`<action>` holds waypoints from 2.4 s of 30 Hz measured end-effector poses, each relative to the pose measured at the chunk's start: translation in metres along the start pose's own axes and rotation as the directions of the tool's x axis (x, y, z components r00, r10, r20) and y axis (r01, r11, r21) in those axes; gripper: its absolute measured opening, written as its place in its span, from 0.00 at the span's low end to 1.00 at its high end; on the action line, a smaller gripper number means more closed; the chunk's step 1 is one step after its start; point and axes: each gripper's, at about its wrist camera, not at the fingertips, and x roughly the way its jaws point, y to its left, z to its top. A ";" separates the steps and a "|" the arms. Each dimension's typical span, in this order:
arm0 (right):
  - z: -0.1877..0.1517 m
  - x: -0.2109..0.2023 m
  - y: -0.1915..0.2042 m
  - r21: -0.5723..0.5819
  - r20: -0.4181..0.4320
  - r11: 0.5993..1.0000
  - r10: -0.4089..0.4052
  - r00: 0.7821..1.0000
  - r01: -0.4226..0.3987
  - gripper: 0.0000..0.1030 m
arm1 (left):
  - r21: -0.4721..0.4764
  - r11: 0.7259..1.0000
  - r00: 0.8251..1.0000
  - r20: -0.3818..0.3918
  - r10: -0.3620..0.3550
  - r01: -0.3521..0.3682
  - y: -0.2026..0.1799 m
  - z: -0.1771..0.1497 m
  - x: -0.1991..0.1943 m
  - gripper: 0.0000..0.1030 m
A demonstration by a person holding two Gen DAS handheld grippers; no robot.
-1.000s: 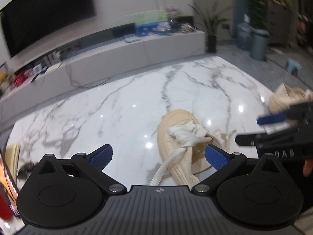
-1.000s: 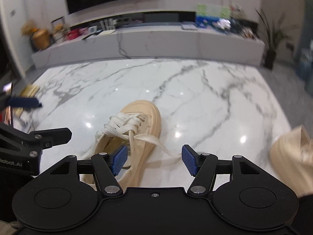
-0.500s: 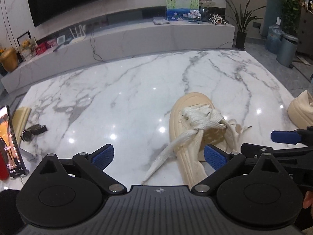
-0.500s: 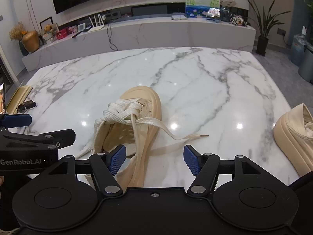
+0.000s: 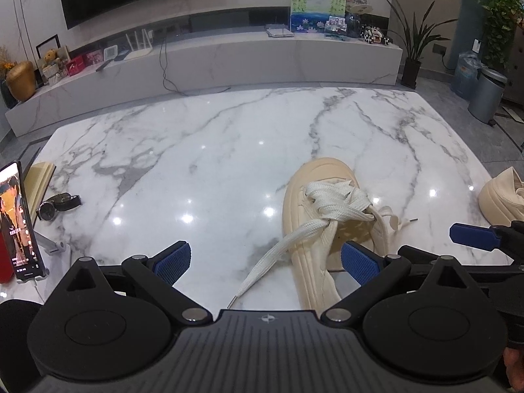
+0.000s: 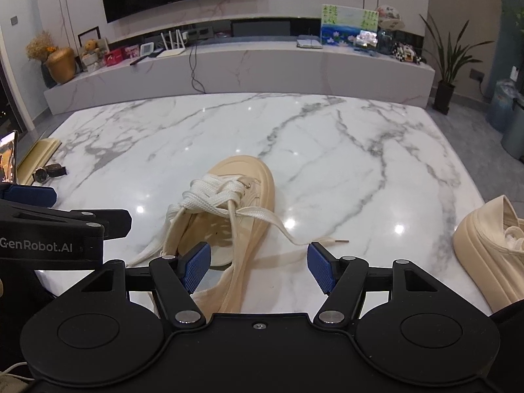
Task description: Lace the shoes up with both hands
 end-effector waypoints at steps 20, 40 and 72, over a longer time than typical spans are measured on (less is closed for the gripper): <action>-0.001 0.002 -0.001 -0.010 -0.007 1.000 0.006 1.000 -0.006 0.61 | 0.005 1.000 1.000 -0.007 0.004 -0.004 -0.002 -0.001 0.002 0.97; -0.001 0.002 0.001 -0.023 -0.008 1.000 0.009 1.000 -0.009 0.61 | 0.018 1.000 1.000 -0.004 0.001 -0.001 -0.004 0.000 0.000 0.96; 0.000 0.001 0.001 -0.027 -0.014 1.000 0.007 1.000 -0.007 0.61 | 0.011 1.000 1.000 -0.010 -0.005 0.005 -0.006 -0.001 0.000 0.95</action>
